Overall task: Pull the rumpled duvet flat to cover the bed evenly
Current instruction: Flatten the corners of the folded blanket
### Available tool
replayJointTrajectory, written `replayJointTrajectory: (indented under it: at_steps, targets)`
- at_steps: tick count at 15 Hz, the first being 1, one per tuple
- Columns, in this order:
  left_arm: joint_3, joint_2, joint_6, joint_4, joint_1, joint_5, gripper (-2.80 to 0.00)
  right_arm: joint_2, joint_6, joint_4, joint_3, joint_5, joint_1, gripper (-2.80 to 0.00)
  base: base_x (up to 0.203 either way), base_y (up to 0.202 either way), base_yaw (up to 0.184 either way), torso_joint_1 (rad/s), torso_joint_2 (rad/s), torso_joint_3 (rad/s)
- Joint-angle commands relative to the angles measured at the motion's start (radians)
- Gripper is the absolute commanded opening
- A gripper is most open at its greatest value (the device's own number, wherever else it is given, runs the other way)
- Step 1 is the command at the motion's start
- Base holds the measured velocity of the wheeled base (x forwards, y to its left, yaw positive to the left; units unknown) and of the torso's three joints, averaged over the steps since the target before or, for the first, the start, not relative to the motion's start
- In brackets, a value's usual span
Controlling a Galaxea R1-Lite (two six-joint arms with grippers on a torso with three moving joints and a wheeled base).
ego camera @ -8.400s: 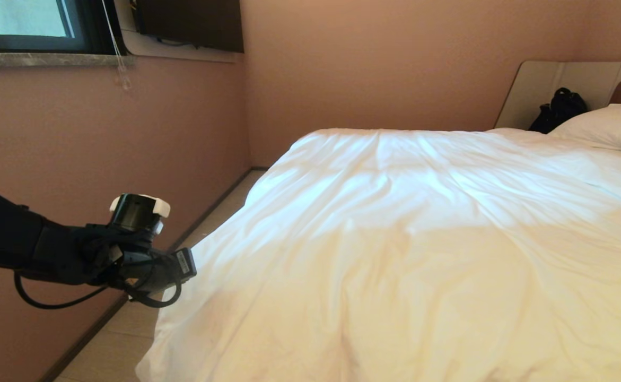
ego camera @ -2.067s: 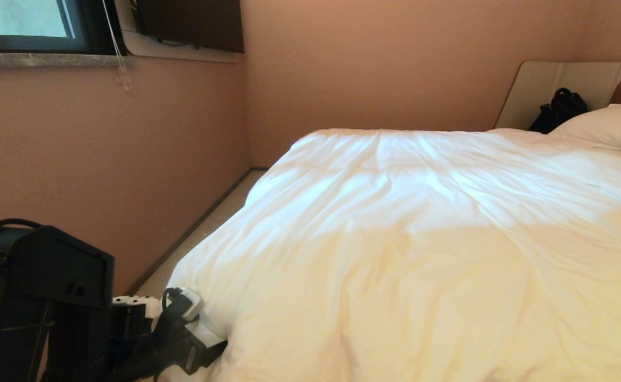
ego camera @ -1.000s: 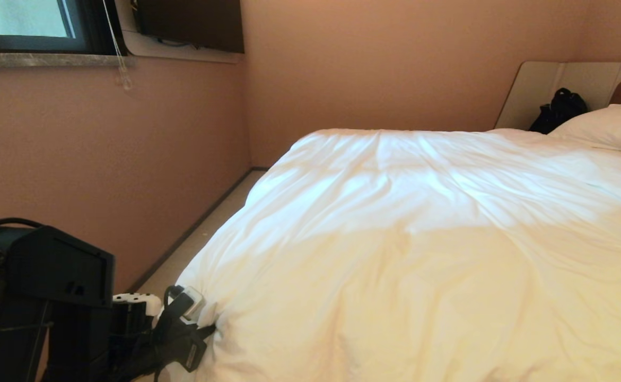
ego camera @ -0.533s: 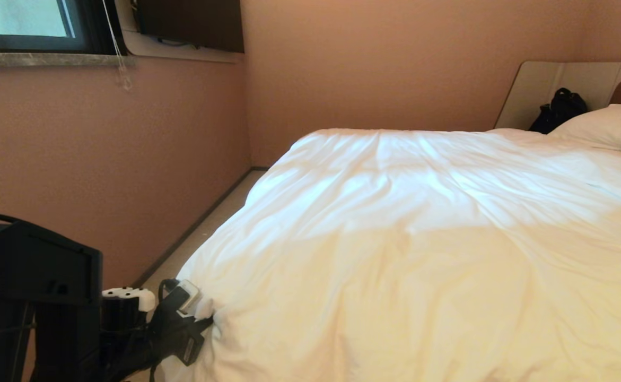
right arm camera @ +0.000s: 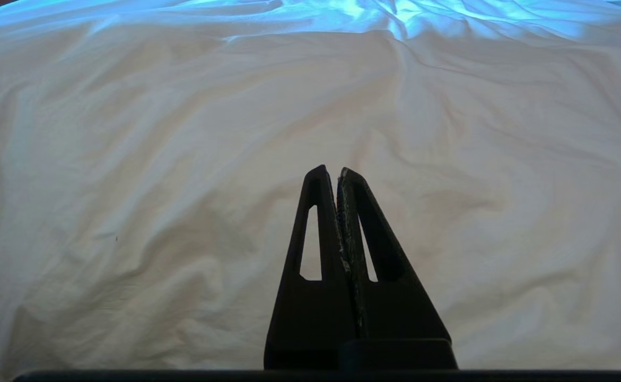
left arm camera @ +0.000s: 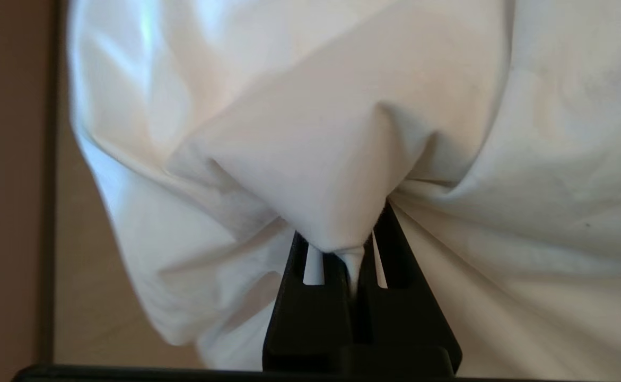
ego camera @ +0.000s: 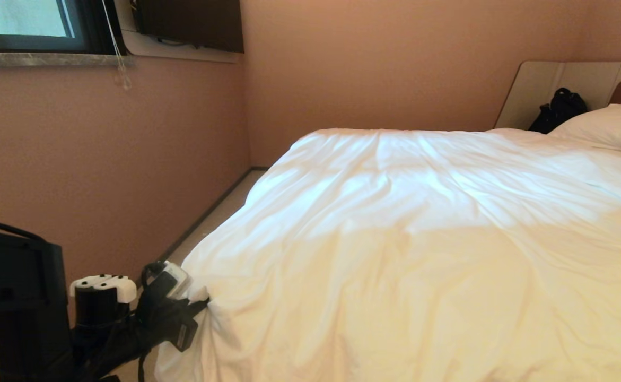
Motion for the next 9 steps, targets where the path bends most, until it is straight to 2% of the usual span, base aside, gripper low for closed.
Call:
replayJointTrajectory:
  at_steps: [1,5,7,9]
  targets:
    - [0.003,-0.105,0.001,-0.039,0.0,-0.001,-2.8,0.001,0.0,0.0,0.0,0.0,0.0,-2.8,0.0,0.0,0.0,0.0,0.0,0.0]
    - [-0.038,-0.325,-0.01,0.028,0.001,0.04,-2.8,0.001,0.0,0.0,0.0,0.0,0.0,-2.8,0.0,0.0,0.0,0.0,0.0,0.0]
    - [-0.116,-0.459,-0.049,0.172,0.001,0.052,-2.8,0.001,0.0,0.0,0.0,0.0,0.0,-2.8,0.0,0.0,0.0,0.0,0.0,0.0]
    - [-0.26,-0.562,-0.151,0.409,0.0,0.056,-2.8,0.001,0.0,0.0,0.0,0.0,0.0,-2.8,0.0,0.0,0.0,0.0,0.0,0.0]
